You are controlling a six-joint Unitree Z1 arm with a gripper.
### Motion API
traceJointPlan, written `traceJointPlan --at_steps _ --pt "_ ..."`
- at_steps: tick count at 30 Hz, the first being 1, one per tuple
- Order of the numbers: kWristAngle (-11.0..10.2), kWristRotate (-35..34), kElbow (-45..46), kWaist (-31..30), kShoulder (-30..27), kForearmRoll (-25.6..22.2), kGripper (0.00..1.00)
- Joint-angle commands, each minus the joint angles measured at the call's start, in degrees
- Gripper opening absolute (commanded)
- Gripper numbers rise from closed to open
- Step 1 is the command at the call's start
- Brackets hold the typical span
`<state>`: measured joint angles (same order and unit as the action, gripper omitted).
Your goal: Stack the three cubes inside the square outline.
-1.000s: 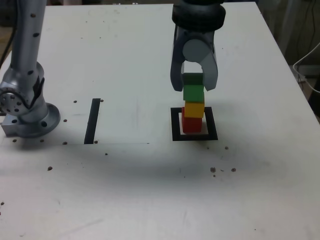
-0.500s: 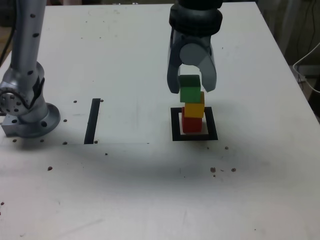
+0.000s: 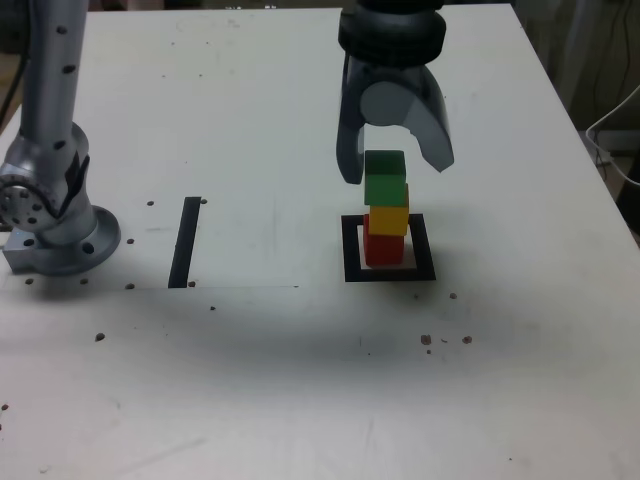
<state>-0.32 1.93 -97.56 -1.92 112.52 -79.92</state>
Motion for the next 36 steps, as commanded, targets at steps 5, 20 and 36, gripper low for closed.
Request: traceJointPlan --at_steps 5,20,36 --pt "-0.22 0.09 1.57 -0.11 -3.30 -1.41 0.99" --pt "-0.25 1.11 18.15 0.25 -18.83 -2.83 1.00" --pt "0.74 1.38 44.94 0.25 -22.18 14.58 1.00"
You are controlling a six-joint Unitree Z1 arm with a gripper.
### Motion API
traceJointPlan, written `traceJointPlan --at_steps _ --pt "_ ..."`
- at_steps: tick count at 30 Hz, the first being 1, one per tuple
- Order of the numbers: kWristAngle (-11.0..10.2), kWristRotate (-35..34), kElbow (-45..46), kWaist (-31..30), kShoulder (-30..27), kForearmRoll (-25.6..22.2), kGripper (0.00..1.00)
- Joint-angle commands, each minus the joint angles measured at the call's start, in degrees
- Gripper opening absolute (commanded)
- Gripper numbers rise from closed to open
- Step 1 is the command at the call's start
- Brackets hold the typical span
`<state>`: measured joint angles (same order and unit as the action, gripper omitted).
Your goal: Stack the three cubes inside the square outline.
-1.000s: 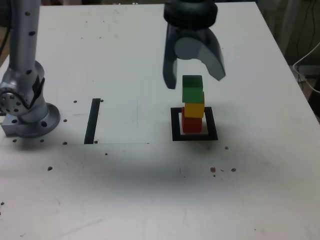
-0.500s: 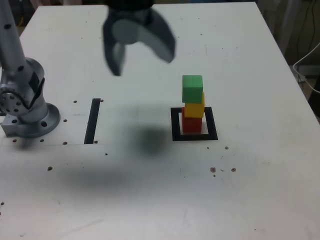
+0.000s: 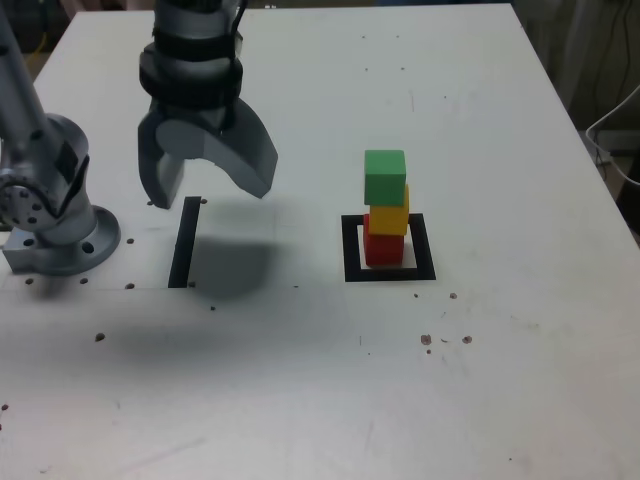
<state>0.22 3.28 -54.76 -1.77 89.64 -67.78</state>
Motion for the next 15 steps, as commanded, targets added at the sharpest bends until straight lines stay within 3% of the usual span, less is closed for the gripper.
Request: traceJointPlan --at_steps 1,5,15 --pt "0.27 0.01 3.42 0.10 0.94 4.00 1.00" --pt "0.25 -0.08 6.32 0.10 1.78 7.72 1.00" --pt "-0.13 -0.11 7.69 0.10 3.01 8.69 1.00"
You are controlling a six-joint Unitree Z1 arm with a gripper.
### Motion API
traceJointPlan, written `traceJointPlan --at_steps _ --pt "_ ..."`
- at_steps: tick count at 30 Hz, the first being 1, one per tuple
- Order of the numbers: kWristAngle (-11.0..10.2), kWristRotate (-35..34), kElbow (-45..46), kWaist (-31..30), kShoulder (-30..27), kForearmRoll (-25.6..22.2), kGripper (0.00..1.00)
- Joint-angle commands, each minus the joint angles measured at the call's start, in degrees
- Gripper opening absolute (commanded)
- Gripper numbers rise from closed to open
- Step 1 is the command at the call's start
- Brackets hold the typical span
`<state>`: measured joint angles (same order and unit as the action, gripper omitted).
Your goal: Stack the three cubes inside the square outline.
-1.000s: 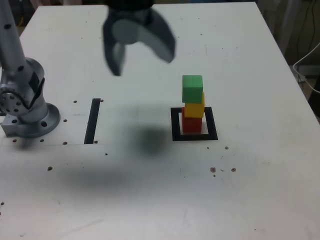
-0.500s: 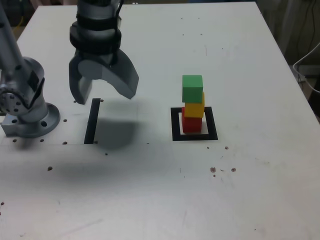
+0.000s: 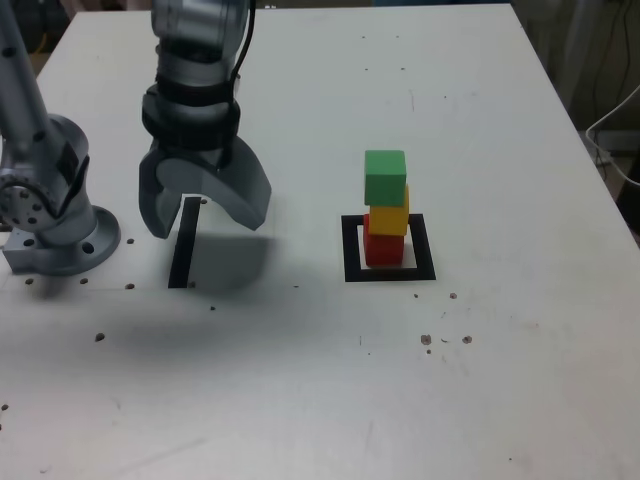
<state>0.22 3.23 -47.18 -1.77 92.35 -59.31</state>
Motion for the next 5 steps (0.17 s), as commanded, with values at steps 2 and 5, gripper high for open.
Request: traceJointPlan --at_steps 2,5 --pt "-0.27 -0.06 0.19 0.10 0.30 0.41 1.00" --pt "-0.53 -0.06 0.36 0.10 0.01 0.77 1.00"
